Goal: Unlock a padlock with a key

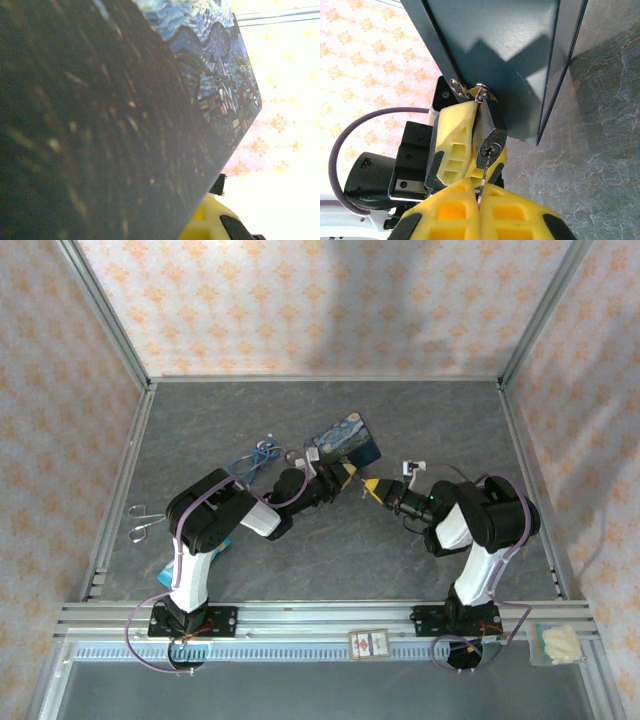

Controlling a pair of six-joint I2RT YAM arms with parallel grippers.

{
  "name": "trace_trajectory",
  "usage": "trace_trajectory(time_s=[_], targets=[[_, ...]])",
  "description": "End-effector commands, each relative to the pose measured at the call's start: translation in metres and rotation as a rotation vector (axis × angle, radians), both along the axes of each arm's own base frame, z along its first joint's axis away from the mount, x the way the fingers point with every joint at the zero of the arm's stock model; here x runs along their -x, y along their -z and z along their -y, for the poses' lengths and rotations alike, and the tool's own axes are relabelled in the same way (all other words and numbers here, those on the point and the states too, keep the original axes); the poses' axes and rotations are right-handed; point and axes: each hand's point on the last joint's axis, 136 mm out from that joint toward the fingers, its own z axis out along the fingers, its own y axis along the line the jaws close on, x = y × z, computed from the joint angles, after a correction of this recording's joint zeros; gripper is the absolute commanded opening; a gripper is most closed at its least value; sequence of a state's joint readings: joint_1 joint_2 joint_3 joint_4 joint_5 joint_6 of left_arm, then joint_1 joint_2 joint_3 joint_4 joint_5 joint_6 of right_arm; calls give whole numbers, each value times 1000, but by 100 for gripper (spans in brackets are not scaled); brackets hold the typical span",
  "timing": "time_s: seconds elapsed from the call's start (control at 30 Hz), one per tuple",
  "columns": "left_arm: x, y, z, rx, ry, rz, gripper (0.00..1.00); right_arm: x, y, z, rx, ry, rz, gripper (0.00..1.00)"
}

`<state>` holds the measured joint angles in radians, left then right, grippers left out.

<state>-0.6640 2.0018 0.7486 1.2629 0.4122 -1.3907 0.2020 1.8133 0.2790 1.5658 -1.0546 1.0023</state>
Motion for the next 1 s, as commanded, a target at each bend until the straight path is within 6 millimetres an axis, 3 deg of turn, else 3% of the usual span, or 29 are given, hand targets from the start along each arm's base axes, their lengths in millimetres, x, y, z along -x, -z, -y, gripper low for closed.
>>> trace_trajectory(time_s=[0.0,0.27,0.67,0.97], targets=[[7,-23,8,67,31,60,0,-3,-60,2,-70,14,309,0],[11,-35,16,103,62,68,0,-7,-58,-4,-68,-8,317,0],[30,-64,23,210,146,78,0,-4,-38,-17,-21,-156,334,0],[39,-69,23,201,191,100,0,-19,-17,-5,85,-166,295,0]])
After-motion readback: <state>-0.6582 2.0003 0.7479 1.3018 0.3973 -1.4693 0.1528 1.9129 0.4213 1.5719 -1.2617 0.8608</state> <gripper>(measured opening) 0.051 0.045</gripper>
